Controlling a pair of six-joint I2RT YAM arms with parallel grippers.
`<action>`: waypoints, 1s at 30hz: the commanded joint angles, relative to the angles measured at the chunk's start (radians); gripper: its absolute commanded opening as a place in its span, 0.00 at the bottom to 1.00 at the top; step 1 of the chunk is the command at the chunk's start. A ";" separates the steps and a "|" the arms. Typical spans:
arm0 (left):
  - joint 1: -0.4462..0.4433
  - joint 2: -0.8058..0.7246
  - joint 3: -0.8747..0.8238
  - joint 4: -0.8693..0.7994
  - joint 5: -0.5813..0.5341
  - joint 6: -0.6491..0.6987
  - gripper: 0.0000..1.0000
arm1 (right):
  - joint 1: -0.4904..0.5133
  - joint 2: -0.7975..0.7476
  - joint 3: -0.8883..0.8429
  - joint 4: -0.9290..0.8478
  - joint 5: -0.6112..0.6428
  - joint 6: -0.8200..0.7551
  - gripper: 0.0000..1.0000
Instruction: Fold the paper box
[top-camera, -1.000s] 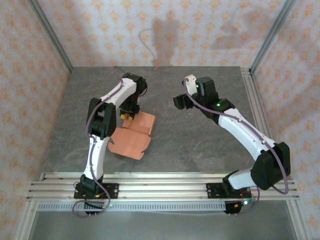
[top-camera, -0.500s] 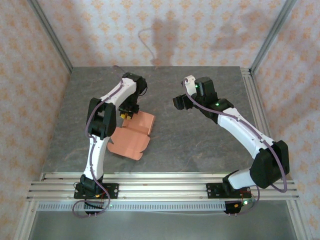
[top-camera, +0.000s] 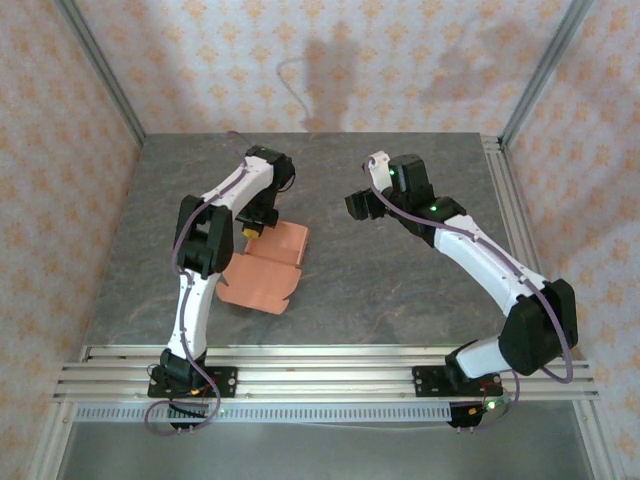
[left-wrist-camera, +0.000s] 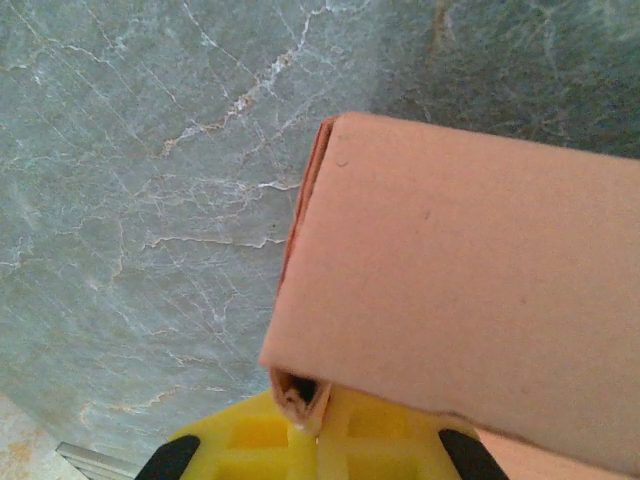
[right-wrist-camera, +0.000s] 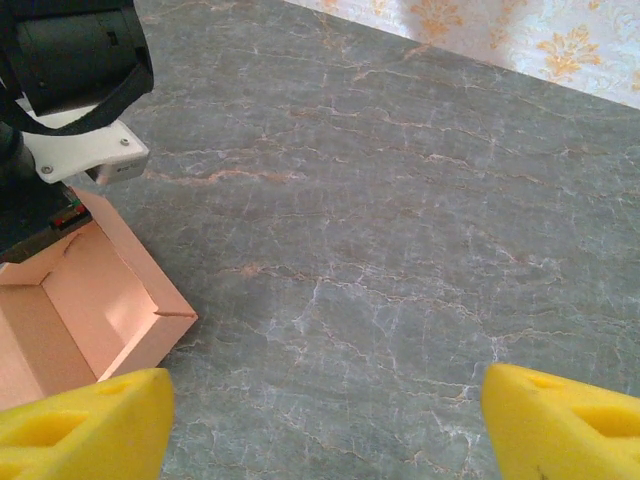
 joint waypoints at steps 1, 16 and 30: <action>0.005 0.050 0.020 0.005 -0.045 -0.009 0.00 | -0.007 0.000 -0.006 0.008 0.005 0.009 0.80; -0.061 0.161 0.177 -0.082 -0.165 0.097 0.00 | -0.007 0.031 -0.005 0.028 0.000 0.015 0.80; -0.107 0.184 0.379 -0.154 -0.161 0.151 0.18 | -0.027 0.032 -0.016 0.044 -0.040 0.044 0.80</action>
